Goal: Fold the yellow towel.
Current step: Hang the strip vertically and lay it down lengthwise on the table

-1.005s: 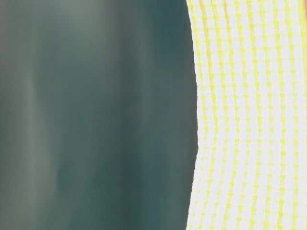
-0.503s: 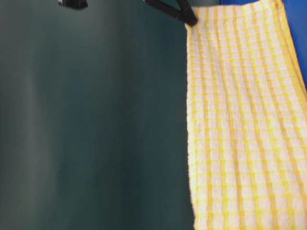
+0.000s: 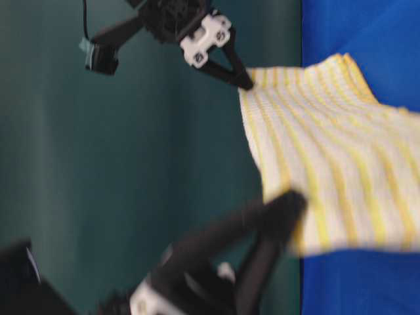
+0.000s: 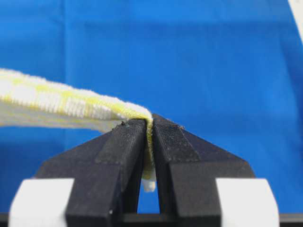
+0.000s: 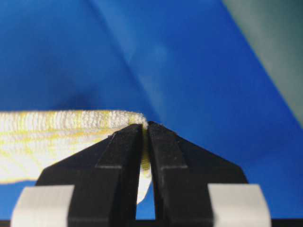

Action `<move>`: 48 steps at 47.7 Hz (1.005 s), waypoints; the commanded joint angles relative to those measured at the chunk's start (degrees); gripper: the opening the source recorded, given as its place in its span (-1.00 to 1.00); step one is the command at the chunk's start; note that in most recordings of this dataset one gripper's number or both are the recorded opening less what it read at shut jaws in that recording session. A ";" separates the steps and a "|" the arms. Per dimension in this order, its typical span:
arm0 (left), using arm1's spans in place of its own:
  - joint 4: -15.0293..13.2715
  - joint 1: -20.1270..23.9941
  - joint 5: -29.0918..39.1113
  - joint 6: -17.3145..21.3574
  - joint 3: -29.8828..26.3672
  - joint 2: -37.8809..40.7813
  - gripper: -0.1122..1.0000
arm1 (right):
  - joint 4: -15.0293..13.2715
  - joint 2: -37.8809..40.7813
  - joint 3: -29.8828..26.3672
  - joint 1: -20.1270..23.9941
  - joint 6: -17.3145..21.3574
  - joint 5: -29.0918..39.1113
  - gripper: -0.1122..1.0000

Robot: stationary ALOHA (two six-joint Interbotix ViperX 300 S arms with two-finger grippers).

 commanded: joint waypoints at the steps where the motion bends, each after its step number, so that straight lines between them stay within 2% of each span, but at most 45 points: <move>1: 0.18 -0.79 0.70 0.44 -4.75 1.41 -0.74 | -0.79 0.70 -3.34 -1.05 -0.09 -0.26 -0.72; 16: 0.18 -0.79 4.22 4.04 -16.96 9.67 -0.74 | -1.76 3.16 -6.77 -1.32 -0.09 -0.26 -0.73; 28: 0.18 -0.79 6.68 5.63 -21.18 12.39 -0.74 | -2.02 2.90 -6.50 -1.58 -0.18 0.18 -0.72; 42: 0.35 0.79 6.24 5.98 -26.81 16.35 -0.74 | -2.20 -0.18 -3.43 -3.43 -0.18 0.26 -0.72; 48: 0.35 1.67 6.15 7.82 -29.88 19.34 -0.74 | -2.20 -3.08 -1.05 -4.13 -0.18 0.26 -0.72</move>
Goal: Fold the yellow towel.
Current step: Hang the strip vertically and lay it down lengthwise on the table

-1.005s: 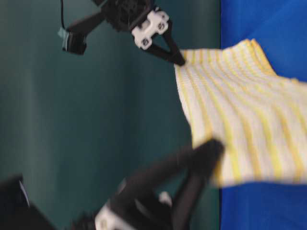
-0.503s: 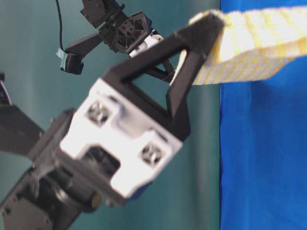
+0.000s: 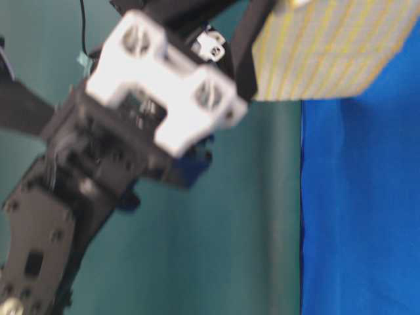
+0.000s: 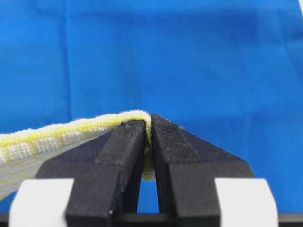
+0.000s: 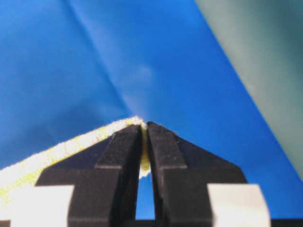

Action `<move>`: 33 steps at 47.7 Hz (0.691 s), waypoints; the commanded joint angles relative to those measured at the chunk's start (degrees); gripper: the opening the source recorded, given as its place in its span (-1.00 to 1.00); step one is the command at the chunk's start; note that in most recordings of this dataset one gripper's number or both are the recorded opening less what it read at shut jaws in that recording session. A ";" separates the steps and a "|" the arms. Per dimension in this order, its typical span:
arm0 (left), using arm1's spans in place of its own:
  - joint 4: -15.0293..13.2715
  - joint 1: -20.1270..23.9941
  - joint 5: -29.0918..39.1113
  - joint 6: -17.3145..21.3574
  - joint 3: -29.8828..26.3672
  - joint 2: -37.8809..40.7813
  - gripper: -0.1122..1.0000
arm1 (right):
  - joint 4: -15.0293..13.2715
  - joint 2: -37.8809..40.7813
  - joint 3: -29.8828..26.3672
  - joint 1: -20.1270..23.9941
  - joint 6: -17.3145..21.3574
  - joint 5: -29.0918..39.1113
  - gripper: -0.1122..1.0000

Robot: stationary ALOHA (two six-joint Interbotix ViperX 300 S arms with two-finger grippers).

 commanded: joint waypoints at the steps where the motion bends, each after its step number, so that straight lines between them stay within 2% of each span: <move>1: 0.00 -0.53 -0.79 1.58 -3.96 0.79 -0.74 | -0.26 -3.25 0.44 -2.02 -0.09 -0.35 -0.72; 8: 0.00 -0.35 -0.88 3.96 -6.15 3.43 -0.74 | -0.26 -4.39 1.49 -2.11 -0.18 -0.35 -0.73; 15: 0.00 -0.35 -0.88 3.96 -4.75 3.08 -0.74 | -0.26 -3.34 0.62 -2.02 -0.26 -0.35 -0.72; 23: -0.35 -0.88 -2.02 3.60 -0.26 1.23 -0.74 | -0.26 0.79 -2.81 -0.53 -0.26 -0.35 -0.72; 33: -0.35 -1.58 -7.38 2.11 7.56 -2.37 -0.74 | -0.26 6.77 -7.91 1.23 -0.26 -0.44 -0.72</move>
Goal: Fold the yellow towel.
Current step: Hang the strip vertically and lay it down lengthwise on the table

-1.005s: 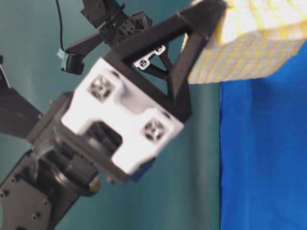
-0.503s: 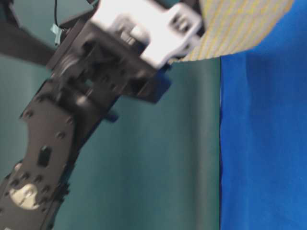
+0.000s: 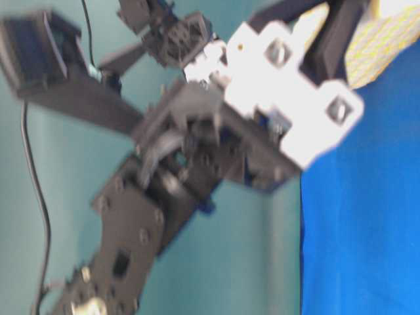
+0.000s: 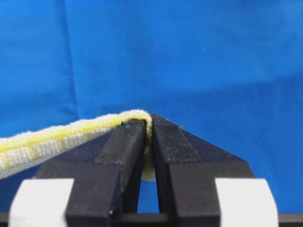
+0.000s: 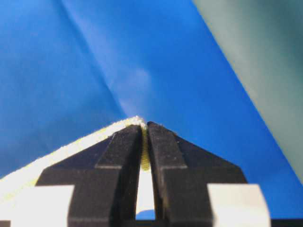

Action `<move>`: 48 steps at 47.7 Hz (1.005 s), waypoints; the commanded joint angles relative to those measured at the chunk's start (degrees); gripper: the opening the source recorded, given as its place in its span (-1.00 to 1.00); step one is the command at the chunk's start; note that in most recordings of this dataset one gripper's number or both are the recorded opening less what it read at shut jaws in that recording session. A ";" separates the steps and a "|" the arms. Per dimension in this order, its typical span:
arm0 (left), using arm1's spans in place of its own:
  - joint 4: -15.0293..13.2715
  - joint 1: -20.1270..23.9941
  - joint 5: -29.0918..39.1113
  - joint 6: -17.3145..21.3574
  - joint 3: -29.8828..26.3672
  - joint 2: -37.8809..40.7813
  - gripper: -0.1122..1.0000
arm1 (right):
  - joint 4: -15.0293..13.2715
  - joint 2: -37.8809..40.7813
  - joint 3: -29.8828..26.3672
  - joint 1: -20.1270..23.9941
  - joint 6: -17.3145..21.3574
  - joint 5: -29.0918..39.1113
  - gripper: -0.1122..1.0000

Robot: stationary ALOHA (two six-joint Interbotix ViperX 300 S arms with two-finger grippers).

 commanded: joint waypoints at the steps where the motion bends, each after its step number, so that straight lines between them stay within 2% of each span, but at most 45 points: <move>1: -0.18 -1.93 -2.64 -1.05 2.29 -4.13 -0.74 | -0.18 1.32 -3.78 0.35 0.00 -0.62 -0.72; 17: -0.18 -2.46 -7.03 -7.03 12.74 -9.14 -0.74 | -0.18 6.24 -9.32 2.29 0.00 -0.35 -0.73; 26: -0.18 -2.46 -7.29 -7.38 15.38 -10.28 -0.74 | -0.09 7.12 -10.20 2.81 0.18 -0.53 -0.72; 39: -0.18 -2.37 -6.86 -7.29 16.26 -10.72 -0.74 | -0.09 7.29 -10.20 3.08 0.18 -0.35 -0.71; 41: -0.18 -2.20 -6.86 -7.29 16.26 -10.72 -0.73 | -0.09 7.29 -10.11 3.08 0.09 -0.35 -0.64; 43: -0.18 -2.20 -6.86 -7.29 16.26 -10.72 -0.72 | -0.18 7.29 -10.11 3.25 -0.09 -0.53 -0.49; 45: -0.18 -2.11 -6.86 -7.21 16.17 -10.72 -0.59 | -0.18 7.29 -10.20 3.43 -0.26 -0.62 -0.29; 48: -0.26 -2.11 -6.86 -7.12 16.08 -10.81 -0.31 | -0.18 7.29 -10.20 3.78 -0.26 -1.05 0.06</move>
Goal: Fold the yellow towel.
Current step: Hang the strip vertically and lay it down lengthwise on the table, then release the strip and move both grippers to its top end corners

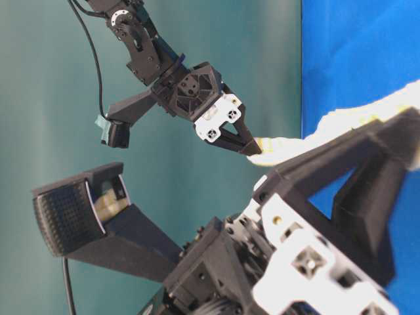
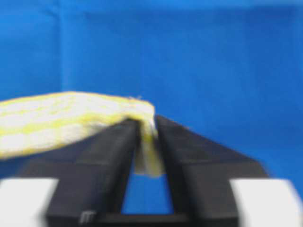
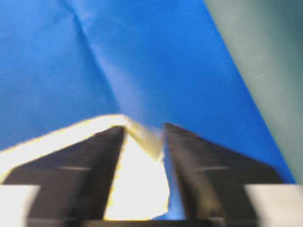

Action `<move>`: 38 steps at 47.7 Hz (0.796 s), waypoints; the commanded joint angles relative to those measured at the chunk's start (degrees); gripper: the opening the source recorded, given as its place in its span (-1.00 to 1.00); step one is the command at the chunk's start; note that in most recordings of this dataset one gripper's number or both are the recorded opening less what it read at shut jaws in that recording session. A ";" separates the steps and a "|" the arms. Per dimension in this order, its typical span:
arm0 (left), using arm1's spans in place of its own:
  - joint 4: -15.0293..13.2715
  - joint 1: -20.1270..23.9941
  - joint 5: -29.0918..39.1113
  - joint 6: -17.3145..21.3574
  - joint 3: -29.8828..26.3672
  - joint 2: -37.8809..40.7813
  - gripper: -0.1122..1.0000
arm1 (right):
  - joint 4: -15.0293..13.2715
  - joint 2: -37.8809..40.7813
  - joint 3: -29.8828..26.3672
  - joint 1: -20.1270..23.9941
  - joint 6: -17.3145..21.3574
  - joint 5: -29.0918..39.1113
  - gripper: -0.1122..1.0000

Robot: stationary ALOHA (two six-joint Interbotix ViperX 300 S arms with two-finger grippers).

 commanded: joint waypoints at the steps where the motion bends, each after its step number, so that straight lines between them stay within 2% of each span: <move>1: 0.00 -0.18 -0.18 0.18 -0.70 -2.20 -0.20 | -0.18 -0.79 -1.41 0.62 -0.18 -1.05 0.20; 5: 0.00 0.00 0.53 0.35 -0.44 -2.90 0.26 | -0.18 -1.05 -1.14 0.97 -0.18 -1.67 0.54; 8: 0.00 0.09 2.02 0.35 -0.18 -3.87 0.57 | -0.18 -1.67 -0.70 1.05 -0.09 -1.76 0.58; 10: 0.00 0.26 3.34 0.35 0.09 -4.75 0.66 | -0.18 -2.37 -0.35 1.14 0.00 -1.85 0.55; 18: 0.00 1.76 8.79 0.26 1.76 -9.49 0.44 | -0.18 -6.06 2.02 1.14 0.00 -2.55 0.51; 24: 0.00 3.78 9.32 0.35 4.22 -12.92 0.44 | -0.18 -10.02 5.62 1.14 0.09 -2.99 0.51; 38: 0.00 13.10 6.42 0.53 10.46 -17.75 0.44 | 0.09 -18.81 16.26 1.14 1.05 -7.91 0.50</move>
